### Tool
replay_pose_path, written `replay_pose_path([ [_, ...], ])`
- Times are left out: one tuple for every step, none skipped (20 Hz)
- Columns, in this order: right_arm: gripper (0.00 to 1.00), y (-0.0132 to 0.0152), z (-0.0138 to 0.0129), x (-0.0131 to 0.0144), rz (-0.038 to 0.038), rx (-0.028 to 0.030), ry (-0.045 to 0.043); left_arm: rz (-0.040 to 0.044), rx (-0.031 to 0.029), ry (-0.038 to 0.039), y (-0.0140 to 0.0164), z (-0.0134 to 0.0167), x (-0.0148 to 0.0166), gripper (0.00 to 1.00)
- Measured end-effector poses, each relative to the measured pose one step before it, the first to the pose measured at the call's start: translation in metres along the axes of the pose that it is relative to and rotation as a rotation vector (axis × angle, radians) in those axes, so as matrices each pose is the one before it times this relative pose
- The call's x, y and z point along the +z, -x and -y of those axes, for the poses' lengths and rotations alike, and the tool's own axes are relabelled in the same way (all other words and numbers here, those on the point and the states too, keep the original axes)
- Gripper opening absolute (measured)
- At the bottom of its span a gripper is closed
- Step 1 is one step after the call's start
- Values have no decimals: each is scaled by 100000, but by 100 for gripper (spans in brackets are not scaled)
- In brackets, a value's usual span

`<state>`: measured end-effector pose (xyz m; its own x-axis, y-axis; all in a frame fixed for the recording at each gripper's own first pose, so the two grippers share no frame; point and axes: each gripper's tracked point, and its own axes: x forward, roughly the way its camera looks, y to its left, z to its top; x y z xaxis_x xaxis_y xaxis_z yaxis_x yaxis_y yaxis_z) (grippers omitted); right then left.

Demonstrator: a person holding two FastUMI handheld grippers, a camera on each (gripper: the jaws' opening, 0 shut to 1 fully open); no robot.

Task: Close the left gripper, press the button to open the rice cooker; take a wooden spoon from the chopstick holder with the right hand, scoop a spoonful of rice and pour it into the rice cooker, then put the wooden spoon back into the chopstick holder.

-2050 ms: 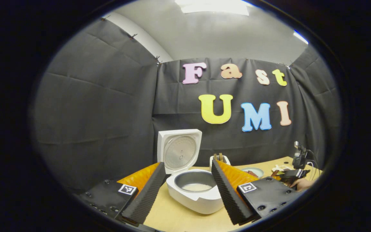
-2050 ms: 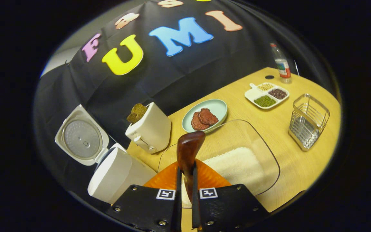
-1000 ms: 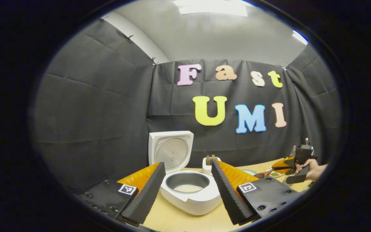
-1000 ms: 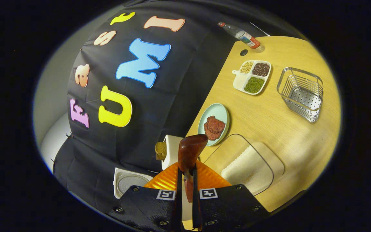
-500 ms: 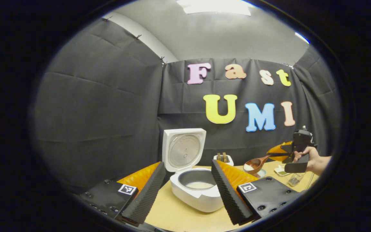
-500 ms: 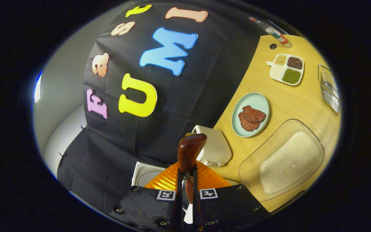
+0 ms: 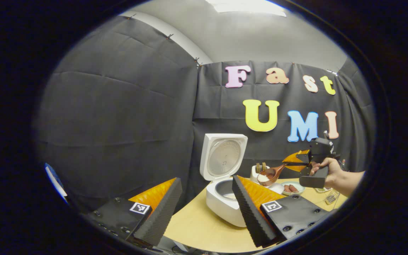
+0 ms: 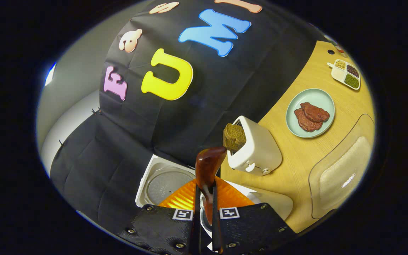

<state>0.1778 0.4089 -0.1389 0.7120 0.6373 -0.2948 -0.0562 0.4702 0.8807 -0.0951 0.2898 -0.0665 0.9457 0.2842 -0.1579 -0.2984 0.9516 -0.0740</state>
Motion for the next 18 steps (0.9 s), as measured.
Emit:
replay_pose_path([
  [13, -783, -466, -440, -279, -69, 2322, -361, 1173, 375, 106, -450, -218, 98],
  [13, -843, -279, -395, -222, -210, 2668, -356, 1278, 358, 186, -497, -112, 98],
  [12, -659, -227, -540, -351, -237, 2793, -334, 1148, 480, -28, -536, -226, 98],
  [13, -754, -291, -454, -406, -306, 2996, -392, 1059, 524, 81, -430, -172, 96],
  [13, -710, -310, -402, -158, -134, 3292, -392, 1025, 439, 138, -292, -291, 96],
  [12, -724, -197, -544, -773, -285, 3047, -466, 937, 388, 85, -337, -219, 98],
  [13, -604, -249, -817, -1321, -525, 3420, -465, 883, 290, 192, -333, -191, 100],
  [13, -661, -248, -638, -942, -356, 4131, -546, 828, 190, -52, -116, -318, 98],
  [13, -512, -82, -833, -1542, -855, 5061, -427, 818, 249, -98, -43, -148, 96],
  [13, -371, -92, -641, -1531, -961, 5986, -205, 587, 339, -72, -116, -48, 98],
  [12, -329, -186, -489, -747, -1552, 6678, 28, 657, 322, 62, -210, -68, 96],
  [13, -298, -294, -274, -744, -569, 7146, -58, 485, 237, -37, -141, -68, 95],
  [12, -150, -230, -280, -225, -424, 6808, -125, 628, 74, 34, -195, -179, 96],
  [12, -22, -376, -99, 78, 382, 5675, -290, 570, 17, -19, -135, -68, 98],
  [13, 85, -630, -144, 278, 948, 5188, -285, 575, 126, 46, -113, -192, 96],
  [13, 94, -508, 44, 197, 1131, 4699, -65, 334, 297, -11, -39, -3, 98],
  [13, 116, -407, 86, 7, 586, 4586, -120, 405, 309, 51, -90, -46, 98],
  [13, 24, -324, -65, 205, 307, 4886, -309, 87, 308, -38, -13, -106, 95],
])
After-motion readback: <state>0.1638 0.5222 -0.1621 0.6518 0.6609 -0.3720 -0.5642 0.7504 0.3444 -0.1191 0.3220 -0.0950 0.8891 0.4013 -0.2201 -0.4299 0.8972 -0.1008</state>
